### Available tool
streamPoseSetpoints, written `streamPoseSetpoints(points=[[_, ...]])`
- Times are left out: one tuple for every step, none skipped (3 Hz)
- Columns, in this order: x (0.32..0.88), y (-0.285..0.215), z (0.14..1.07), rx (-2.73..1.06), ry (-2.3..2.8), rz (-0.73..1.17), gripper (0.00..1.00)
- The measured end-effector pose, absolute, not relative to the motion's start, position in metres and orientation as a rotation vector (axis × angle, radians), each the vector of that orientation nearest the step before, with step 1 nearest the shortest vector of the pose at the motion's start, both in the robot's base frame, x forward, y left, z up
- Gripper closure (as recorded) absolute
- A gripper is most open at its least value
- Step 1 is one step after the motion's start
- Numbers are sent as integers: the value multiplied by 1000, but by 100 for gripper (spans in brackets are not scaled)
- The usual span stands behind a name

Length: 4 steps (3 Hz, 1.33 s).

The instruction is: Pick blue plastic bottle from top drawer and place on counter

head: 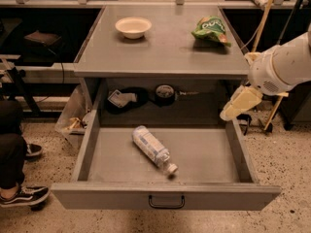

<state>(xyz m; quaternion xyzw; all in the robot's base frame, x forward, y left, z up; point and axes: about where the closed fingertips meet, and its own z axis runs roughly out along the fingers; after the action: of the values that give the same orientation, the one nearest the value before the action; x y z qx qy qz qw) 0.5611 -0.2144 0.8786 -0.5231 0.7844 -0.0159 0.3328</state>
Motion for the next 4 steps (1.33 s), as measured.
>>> streamPoseSetpoints(points=[[580, -168, 831, -1411, 2056, 0, 0], [621, -96, 762, -1469, 2063, -1, 0], [632, -59, 760, -1479, 2054, 5, 0], [631, -59, 760, -1478, 2055, 7, 0]])
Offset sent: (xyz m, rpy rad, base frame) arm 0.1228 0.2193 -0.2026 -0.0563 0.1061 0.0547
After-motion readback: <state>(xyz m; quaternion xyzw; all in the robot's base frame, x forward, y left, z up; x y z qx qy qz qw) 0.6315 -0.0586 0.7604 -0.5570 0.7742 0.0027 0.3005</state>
